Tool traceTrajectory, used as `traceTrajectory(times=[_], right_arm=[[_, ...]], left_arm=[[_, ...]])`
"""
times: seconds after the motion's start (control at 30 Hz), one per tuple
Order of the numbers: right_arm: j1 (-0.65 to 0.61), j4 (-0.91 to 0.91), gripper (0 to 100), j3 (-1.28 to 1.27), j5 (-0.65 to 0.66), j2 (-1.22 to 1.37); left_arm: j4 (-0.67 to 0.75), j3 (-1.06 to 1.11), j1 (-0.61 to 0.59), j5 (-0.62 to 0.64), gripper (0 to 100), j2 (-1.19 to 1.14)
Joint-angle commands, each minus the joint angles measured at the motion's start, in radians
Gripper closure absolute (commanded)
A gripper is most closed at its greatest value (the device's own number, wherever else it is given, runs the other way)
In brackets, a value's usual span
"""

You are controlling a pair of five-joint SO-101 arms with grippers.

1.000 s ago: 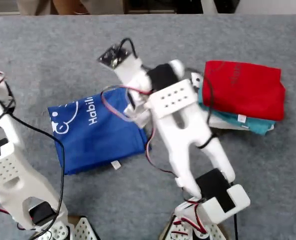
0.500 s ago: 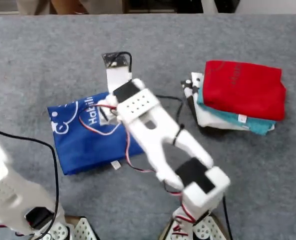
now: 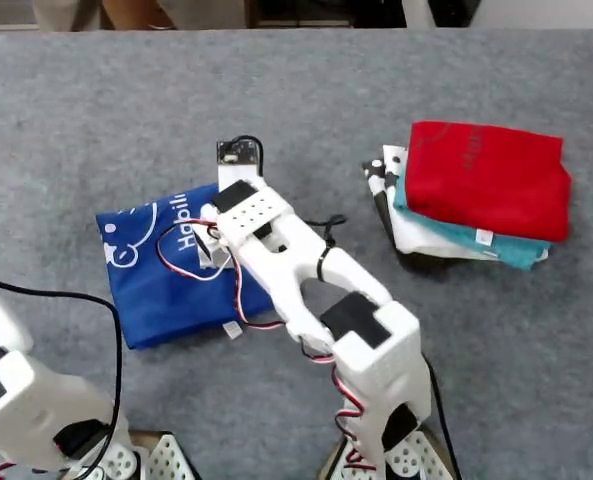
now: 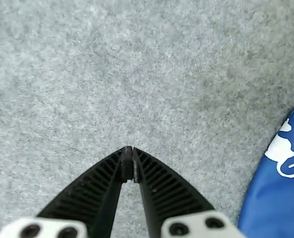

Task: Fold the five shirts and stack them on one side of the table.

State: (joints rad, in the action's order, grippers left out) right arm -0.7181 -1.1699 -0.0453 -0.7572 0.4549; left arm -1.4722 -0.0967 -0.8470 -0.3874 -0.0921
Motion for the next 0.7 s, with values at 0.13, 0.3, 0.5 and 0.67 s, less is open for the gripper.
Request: traceTrajectory(times=[0.13,0.3,0.5,0.67], right_arm=[[-0.008,0.008,63.2,0.041,-0.011,0.073],[-0.004,0.006,88.1,0.042,0.000,0.074],[-0.002,-0.035,99.0,0.067,0.071,0.073],[0.012,-0.201,99.7,0.228,0.077,0.074]], left_arm=[[0.012,0.002,0.003,-0.005,98,0.054],[0.012,0.002,0.002,-0.005,98,0.054],[0.012,0.002,-0.003,-0.005,98,0.054],[0.012,0.002,-0.005,-0.005,98,0.054]])
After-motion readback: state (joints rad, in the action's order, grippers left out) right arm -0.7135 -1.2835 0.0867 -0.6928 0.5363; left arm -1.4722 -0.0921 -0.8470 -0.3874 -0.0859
